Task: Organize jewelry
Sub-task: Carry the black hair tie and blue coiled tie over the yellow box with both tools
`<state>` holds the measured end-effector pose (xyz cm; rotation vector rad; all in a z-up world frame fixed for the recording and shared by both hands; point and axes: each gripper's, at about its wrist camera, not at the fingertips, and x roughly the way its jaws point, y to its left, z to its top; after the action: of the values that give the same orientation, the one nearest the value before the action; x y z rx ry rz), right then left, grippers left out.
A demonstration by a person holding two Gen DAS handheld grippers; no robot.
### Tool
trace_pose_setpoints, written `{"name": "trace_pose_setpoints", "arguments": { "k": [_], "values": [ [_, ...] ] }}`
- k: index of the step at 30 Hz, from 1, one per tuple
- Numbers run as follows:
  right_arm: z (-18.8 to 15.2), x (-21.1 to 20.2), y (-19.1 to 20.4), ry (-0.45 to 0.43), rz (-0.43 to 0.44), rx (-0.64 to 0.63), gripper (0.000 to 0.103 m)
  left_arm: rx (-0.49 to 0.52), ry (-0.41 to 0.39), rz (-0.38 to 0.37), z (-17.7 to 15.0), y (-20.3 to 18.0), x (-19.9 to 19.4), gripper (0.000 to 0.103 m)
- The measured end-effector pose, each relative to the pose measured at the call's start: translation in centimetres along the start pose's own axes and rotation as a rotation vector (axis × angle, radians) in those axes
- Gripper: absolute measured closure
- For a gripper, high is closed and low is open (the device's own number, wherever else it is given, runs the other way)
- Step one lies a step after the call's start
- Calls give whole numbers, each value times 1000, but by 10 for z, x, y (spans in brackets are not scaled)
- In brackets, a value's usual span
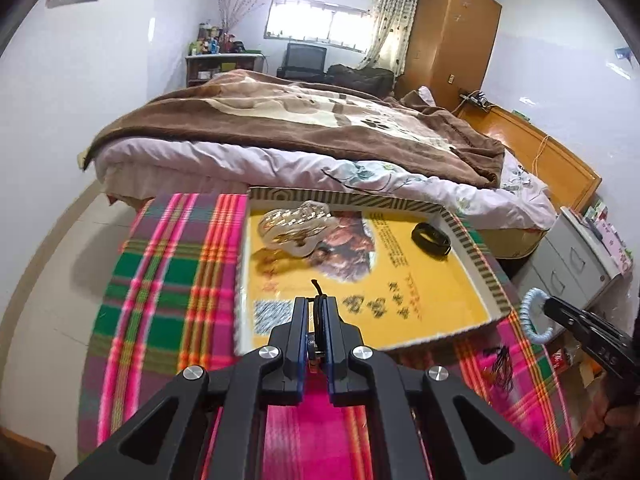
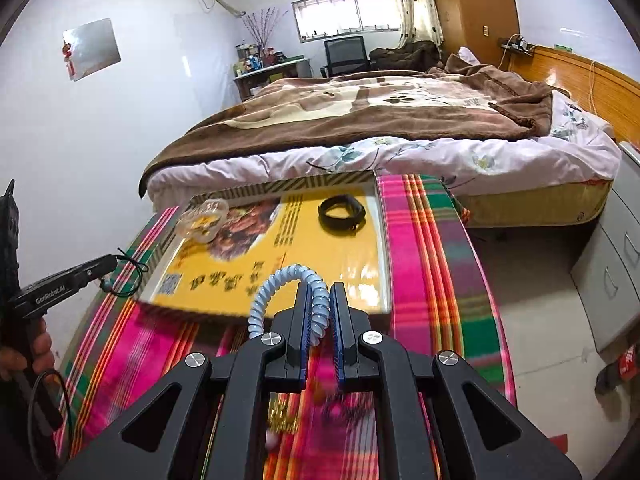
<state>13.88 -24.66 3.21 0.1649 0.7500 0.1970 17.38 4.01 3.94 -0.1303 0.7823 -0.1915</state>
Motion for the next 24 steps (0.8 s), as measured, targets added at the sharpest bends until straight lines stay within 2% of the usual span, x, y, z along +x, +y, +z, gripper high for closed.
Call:
{"name": "trace_pose_setpoints", "arguments": {
  "k": [12, 24],
  "values": [
    [38, 87, -11, 110, -34, -15, 93, 17, 73, -24, 28, -5, 75, 96],
    [44, 141, -24, 196, -98, -25, 93, 7, 154, 33, 25, 8, 124, 96]
  ]
}}
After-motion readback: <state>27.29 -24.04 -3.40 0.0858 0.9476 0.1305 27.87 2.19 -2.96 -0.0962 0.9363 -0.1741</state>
